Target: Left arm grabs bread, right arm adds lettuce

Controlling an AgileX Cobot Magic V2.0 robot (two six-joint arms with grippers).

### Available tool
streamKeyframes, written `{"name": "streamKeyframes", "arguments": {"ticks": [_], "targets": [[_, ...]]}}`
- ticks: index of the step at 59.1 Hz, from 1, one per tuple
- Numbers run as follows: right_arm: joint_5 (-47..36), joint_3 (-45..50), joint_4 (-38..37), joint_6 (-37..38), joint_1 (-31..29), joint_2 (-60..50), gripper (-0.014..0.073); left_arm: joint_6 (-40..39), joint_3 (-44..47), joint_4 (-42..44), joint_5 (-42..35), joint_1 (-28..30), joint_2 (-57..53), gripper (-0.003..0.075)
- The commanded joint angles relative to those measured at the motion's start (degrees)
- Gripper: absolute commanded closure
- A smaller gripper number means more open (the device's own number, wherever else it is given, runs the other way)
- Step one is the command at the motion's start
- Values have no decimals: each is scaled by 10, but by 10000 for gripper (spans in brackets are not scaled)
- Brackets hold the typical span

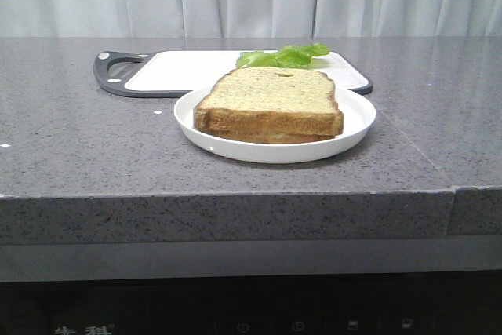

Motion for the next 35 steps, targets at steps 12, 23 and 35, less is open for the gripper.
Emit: {"name": "streamKeyframes", "arguments": {"ticks": [12,23,35], "targets": [[-48,-2,-3,-2,-3,-12,655,-3,2,-4,-49,-1,-11,741],[-48,-2,-3,-2,-3,-12,655,-3,2,-4,-49,-1,-11,741],[-48,-2,-3,-2,-3,-12,655,-3,2,0,-50,-1,-11,741]]}}
